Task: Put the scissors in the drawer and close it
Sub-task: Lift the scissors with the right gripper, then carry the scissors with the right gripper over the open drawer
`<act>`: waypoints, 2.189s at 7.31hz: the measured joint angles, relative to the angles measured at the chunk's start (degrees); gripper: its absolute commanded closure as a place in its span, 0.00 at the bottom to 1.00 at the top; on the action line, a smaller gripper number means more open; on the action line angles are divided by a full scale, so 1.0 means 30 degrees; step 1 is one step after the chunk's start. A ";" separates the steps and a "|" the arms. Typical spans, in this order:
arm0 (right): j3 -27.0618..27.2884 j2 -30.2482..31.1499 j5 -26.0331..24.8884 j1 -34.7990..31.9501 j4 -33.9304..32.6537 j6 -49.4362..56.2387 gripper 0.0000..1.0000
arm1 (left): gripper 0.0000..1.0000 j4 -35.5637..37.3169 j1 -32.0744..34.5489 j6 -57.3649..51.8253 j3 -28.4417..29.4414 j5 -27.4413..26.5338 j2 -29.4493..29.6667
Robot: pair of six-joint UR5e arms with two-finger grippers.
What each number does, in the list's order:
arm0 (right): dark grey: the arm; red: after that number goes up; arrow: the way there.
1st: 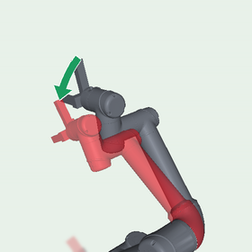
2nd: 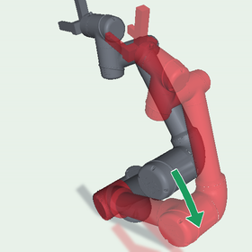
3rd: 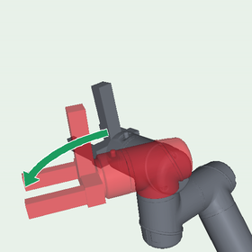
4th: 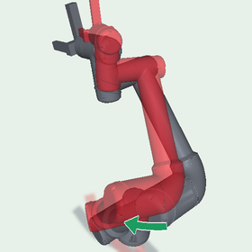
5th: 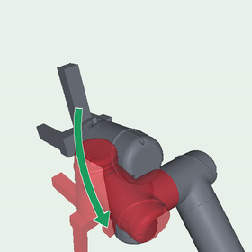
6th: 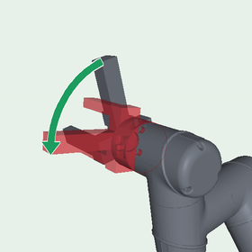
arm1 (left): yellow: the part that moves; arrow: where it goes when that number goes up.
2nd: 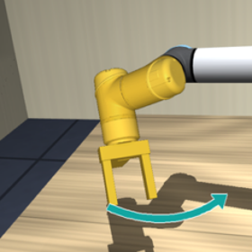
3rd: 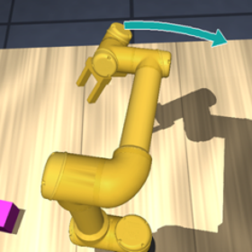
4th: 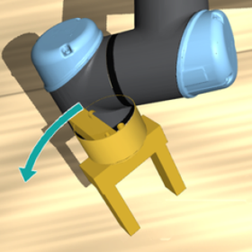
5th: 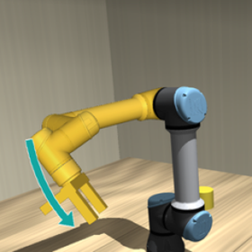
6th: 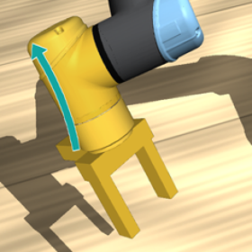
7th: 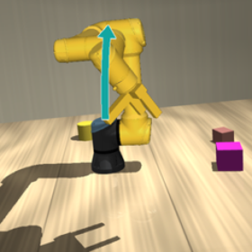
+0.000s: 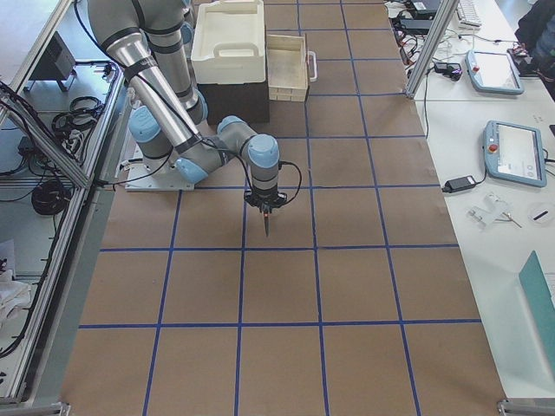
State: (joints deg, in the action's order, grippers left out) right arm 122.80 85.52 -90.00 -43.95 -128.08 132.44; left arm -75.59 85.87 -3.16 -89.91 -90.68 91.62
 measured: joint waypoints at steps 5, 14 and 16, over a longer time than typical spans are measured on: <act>-0.6712 0.1918 0.0130 -0.5408 0.8318 -0.4372 1.00 | 0.00 -0.0028 -0.0034 0.0000 0.0043 0.0002 -0.0123; -0.9497 -0.0227 0.0173 -1.9730 0.7110 -1.8444 1.00 | 0.00 -0.0030 -0.0304 -0.0088 0.0006 -0.0010 -0.0178; -1.0452 -0.1797 -0.0122 -2.2053 0.6385 -2.0493 1.00 | 0.00 -0.0030 -0.0425 -0.0088 0.0001 0.0017 -0.0186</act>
State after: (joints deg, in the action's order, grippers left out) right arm 91.44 80.13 -90.37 -110.11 -108.93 70.96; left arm -75.67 84.59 -3.43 -89.91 -90.63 91.06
